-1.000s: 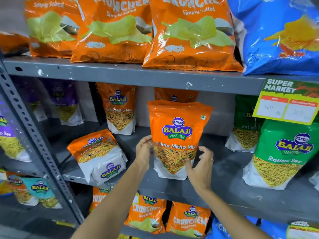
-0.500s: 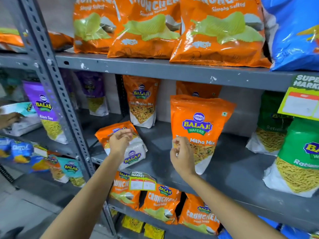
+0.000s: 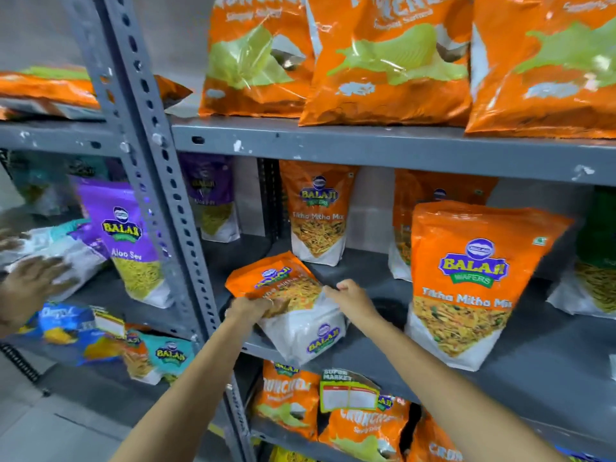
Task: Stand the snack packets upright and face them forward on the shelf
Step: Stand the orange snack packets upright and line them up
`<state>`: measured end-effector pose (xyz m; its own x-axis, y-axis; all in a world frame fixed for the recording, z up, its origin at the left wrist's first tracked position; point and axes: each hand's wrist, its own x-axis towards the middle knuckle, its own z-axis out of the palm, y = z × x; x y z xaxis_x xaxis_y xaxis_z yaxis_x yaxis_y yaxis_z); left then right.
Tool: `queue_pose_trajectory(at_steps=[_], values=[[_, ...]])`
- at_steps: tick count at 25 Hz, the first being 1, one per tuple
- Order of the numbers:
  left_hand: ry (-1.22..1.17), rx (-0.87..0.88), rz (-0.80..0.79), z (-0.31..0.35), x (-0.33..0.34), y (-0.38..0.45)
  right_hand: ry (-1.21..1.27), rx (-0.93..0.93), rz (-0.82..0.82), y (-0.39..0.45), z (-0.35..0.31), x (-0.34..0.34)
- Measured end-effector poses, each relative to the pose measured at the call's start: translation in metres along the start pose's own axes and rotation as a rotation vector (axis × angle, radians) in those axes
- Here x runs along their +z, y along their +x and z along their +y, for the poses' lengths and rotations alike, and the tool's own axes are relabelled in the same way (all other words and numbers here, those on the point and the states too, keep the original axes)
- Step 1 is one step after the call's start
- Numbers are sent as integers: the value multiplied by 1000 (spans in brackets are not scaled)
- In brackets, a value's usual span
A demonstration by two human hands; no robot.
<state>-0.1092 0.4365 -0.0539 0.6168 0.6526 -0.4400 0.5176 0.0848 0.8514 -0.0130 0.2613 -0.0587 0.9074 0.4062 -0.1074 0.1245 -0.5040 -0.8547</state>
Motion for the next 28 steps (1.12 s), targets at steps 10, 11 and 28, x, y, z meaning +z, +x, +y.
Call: queue_pose_trajectory(at_steps=[10, 11, 28], values=[[-327, -284, -292, 4, -2, 20, 197, 371, -177, 15, -8, 9], [-328, -281, -284, 4, 0, 20, 205, 386, -175, 14, -9, 9], [-485, 416, -89, 26, 15, 4, 445, -37, -27, -12, 12, 6]])
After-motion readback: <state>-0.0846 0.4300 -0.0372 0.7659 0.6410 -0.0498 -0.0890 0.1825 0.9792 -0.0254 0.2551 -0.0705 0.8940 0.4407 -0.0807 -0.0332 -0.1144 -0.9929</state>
